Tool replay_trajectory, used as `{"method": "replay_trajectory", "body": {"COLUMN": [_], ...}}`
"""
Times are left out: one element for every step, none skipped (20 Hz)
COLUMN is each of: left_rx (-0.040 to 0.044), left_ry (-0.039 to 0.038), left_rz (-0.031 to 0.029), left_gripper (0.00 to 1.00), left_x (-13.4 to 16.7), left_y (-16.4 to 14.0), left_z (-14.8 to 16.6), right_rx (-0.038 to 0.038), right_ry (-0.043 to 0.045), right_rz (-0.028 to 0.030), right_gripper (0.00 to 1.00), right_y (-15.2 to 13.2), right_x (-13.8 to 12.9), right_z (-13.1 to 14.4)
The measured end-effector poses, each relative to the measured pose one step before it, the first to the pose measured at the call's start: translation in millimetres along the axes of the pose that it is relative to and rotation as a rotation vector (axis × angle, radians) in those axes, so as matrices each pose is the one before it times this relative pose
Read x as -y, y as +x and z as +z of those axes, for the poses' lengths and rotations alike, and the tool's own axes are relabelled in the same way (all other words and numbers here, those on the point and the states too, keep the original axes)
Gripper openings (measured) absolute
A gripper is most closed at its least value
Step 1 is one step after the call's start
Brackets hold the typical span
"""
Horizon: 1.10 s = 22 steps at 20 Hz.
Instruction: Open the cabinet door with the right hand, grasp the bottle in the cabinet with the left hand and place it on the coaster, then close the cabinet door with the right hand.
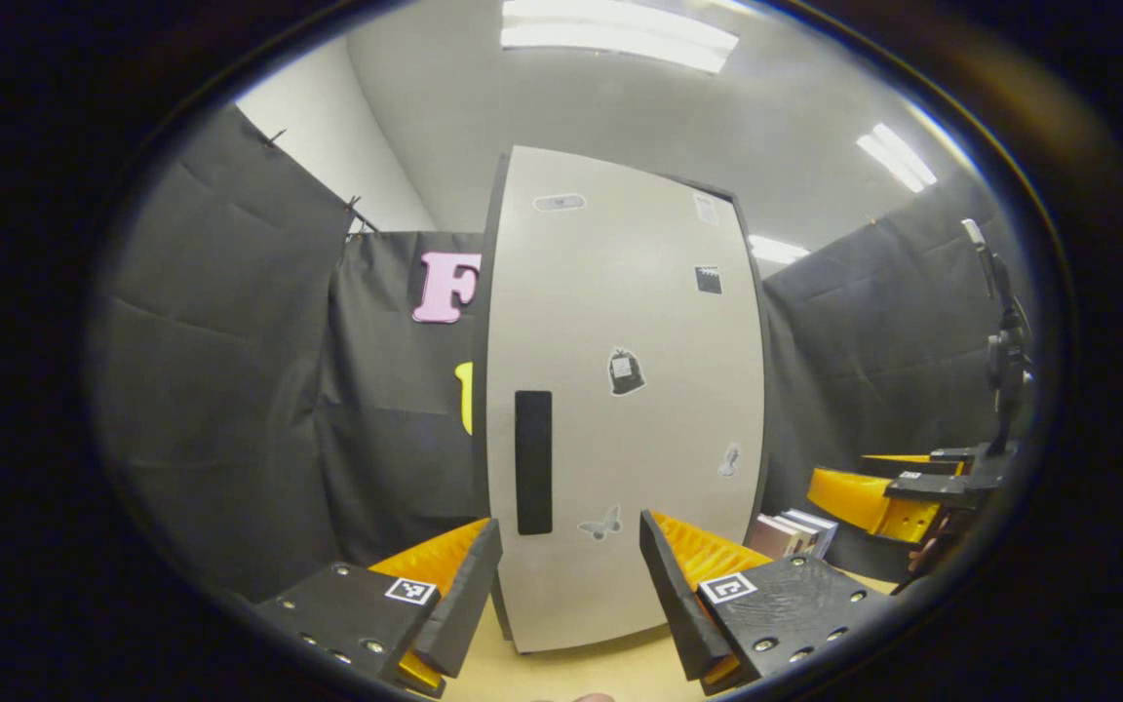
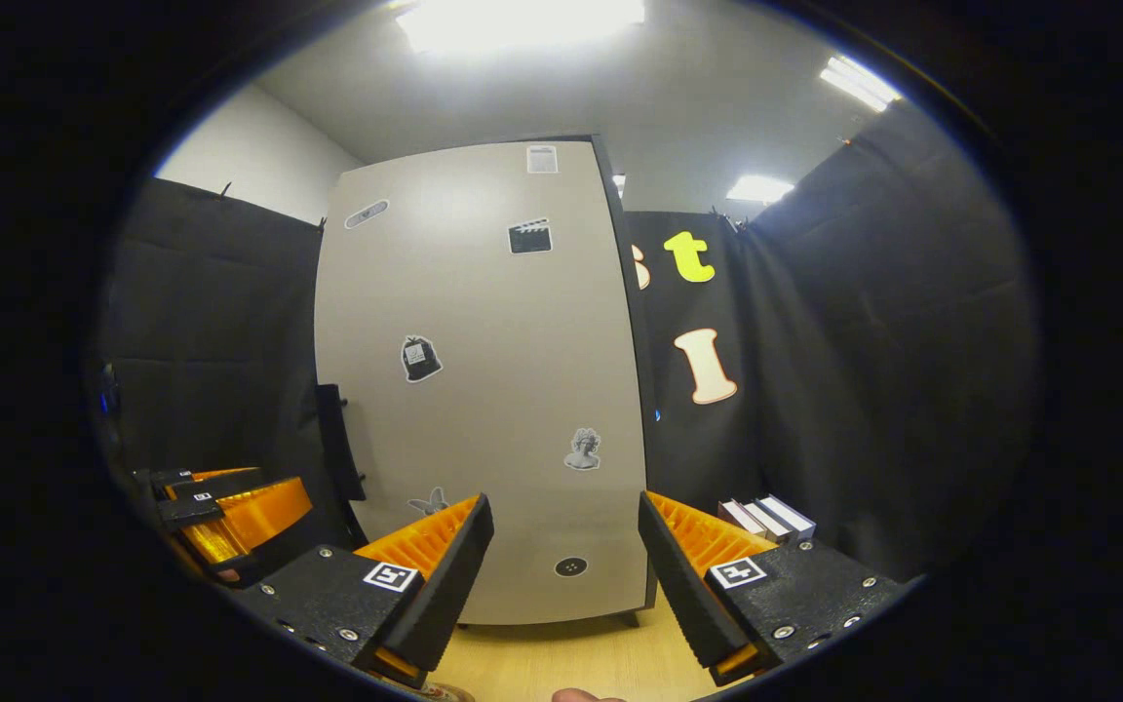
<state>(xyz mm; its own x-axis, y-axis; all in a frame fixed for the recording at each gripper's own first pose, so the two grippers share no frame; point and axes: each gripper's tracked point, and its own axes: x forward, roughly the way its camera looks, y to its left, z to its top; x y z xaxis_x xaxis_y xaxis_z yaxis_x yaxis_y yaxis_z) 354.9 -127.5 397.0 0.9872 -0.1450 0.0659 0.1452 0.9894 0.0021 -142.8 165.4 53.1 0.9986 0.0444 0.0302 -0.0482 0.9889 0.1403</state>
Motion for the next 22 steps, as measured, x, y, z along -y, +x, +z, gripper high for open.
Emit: {"method": "replay_trajectory", "body": {"left_rx": [0.00138,0.00064,0.00059,-0.00017,-0.00187,-0.00132,-0.00068,-0.00309,-0.00199,-0.00017,0.00206,0.00163,0.00011,0.00103,0.0006,-0.00224,-0.00464,-0.00226,-0.00345,-0.00125,0.00068,0.00208], "left_ry": [-0.00206,0.00058,0.00079,-0.00156,-0.00303,-0.00418,-0.00316,0.0001,0.00071,-0.00057,-0.00178,0.00006,0.00144,-0.00004,0.00179,0.00328,-0.00044,-0.00471,-0.00065,0.00024,-0.00099,0.0006], "left_rz": [-0.00226,-0.00218,-0.001,-0.00047,-0.00048,-0.00172,-0.00063,0.0007,-0.00025,-0.00122,-0.00071,0.00001,-0.0011,-0.00157,0.00271,0.00302,0.00149,-0.00142,-0.00057,0.00103,-0.00116,-0.00197], "left_gripper": [0.82,0.82,0.82,0.82,0.82,0.82,0.82,0.82,0.82,0.87,0.87,0.87,0.87,0.82,0.87,0.87,0.82,0.87,0.87,0.87,0.87,0.82], "left_x": [0.89,-0.06,1.26,-0.12,0.36,0.45,0.08,-0.75,0.72,0.96,0.02,-1.78,0.11,0.9,-0.96,-0.65,-1.27,0.39,-0.66,-1.9,-0.5,0.7], "left_y": [1.35,0.34,1.22,0.91,1.46,0.26,0.55,-0.01,1.69,0.68,2.19,3.01,2.38,2.78,3.19,3.31,3.99,3.24,4.12,3.01,2.07,1.91], "left_z": [0.96,0.08,-0.21,-0.37,-0.82,-1.16,-0.71,-0.46,-0.35,-0.97,0.81,0.59,-0.02,-1.31,0.17,-2.49,-1.86,-1.92,-0.55,-2.34,0.17,-0.47], "right_rx": [-0.00073,-0.00359,-0.00322,-0.00305,-0.00339,-0.00164,-0.00075,-0.00191,-0.00159,0.00012,0.00082,0.00057,0.00094,-0.00001,-0.0014,-0.00191,-0.0003,0.00132,0.00121,0.00236,0.0027,0.0011], "right_ry": [-0.00156,-0.00058,0.00029,-0.0009,-0.00252,-0.00191,-0.00076,0.00035,0.00116,0.00245,0.00229,-0.00011,-0.0011,-0.00051,-0.00035,-0.00163,0.00037,0.0028,0.00197,0.00127,0.00033,-0.00058], "right_rz": [-0.00257,-0.00159,0.00177,0.00172,0.00033,0.00061,0.00002,-0.00136,-0.00317,-0.00082,-0.00104,-0.00154,0.00037,0.00094,0.00198,-0.00003,0.00012,0.00047,0.00025,0.00045,0.00007,0.00082], "right_gripper": [0.93,0.93,0.93,0.93,0.93,0.93,0.93,0.93,0.93,0.93,0.93,0.93,0.93,0.93,0.93,0.93,0.93,0.93,0.93,0.93,0.93,0.93], "right_y": [1.28,-0.03,-0.06,0.97,0.76,0.13,0.49,0.84,1.33,1.49,2.03,2.05,2.29,2.49,2.62,3.03,3.64,3.05,2.77,1.91,3.63,1.45], "right_x": [0.32,0.48,-0.8,0.02,-0.13,0.45,0.47,0.58,0.52,0.72,0.42,0.91,-0.28,0.06,-0.46,0.13,-0.18,-0.17,-0.29,-0.04,-0.49,0.04], "right_z": [-0.59,-0.57,-1.15,-0.87,-1.11,-0.43,-0.95,-0.49,-0.57,0.44,-0.12,0.32,-0.38,0.12,-0.66,-0.43,-0.14,1.02,0.25,0.7,0.63,0.33]}}
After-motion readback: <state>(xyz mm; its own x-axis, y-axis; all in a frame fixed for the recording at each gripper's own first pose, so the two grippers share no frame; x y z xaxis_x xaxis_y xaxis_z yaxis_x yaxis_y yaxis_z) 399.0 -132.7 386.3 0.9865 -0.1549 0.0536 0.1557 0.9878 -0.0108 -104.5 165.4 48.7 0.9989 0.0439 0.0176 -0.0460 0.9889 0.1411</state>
